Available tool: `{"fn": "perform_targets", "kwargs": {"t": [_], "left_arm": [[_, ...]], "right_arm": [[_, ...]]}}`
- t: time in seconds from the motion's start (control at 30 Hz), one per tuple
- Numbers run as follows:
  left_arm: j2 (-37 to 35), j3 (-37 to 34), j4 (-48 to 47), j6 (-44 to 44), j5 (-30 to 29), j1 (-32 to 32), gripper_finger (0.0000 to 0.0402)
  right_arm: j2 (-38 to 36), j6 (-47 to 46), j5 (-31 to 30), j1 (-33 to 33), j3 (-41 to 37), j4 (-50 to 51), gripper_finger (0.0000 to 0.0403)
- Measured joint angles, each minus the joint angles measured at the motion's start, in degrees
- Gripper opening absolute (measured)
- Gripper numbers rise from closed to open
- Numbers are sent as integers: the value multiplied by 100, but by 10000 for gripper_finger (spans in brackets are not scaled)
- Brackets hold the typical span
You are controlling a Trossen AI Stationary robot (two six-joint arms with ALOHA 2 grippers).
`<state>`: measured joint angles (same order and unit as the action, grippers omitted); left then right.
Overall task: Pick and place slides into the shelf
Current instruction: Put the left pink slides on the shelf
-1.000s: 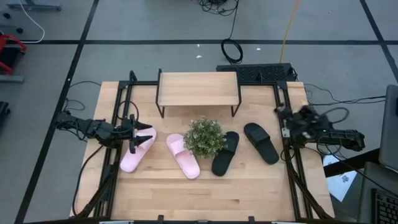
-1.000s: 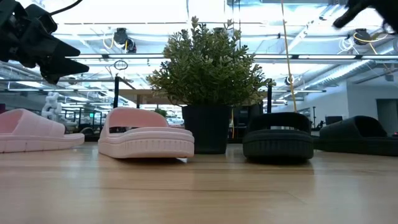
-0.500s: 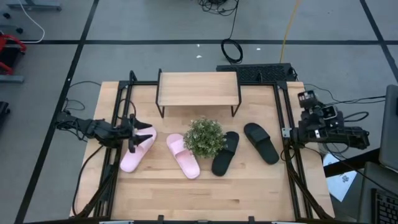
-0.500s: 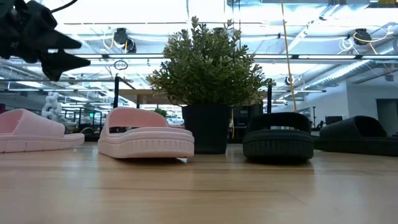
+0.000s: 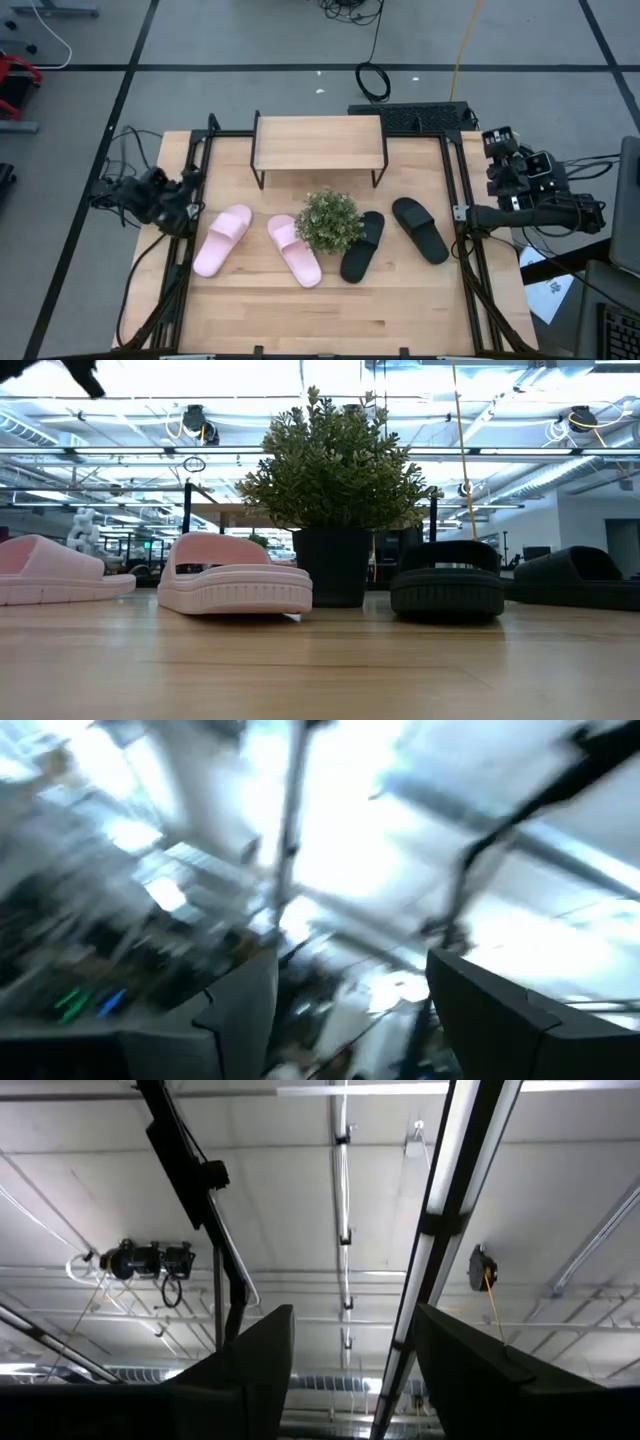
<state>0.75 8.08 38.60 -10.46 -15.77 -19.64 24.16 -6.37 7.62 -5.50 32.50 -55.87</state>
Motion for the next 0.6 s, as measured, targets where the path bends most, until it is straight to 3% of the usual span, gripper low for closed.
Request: {"fn": "perform_targets", "kwargs": {"t": [0.17, 0.33, 0.47, 0.6], "left_arm": [[0, 2, 281, 177, 944, 0, 255], [0, 350, -171, 741, 1002, 0, 255], [47, 1213, -1752, 1291, 1003, 0, 255], [617, 2362, -3664, 1152, 837, 0, 255]], "right_arm": [[-4, 2, -17, 0, 97, 425, 196], [-11, 4, -27, -2, 97, 428, 196], [-9, 4, -35, -2, 97, 465, 196], [-7, 4, -35, -2, 97, 583, 196]]}}
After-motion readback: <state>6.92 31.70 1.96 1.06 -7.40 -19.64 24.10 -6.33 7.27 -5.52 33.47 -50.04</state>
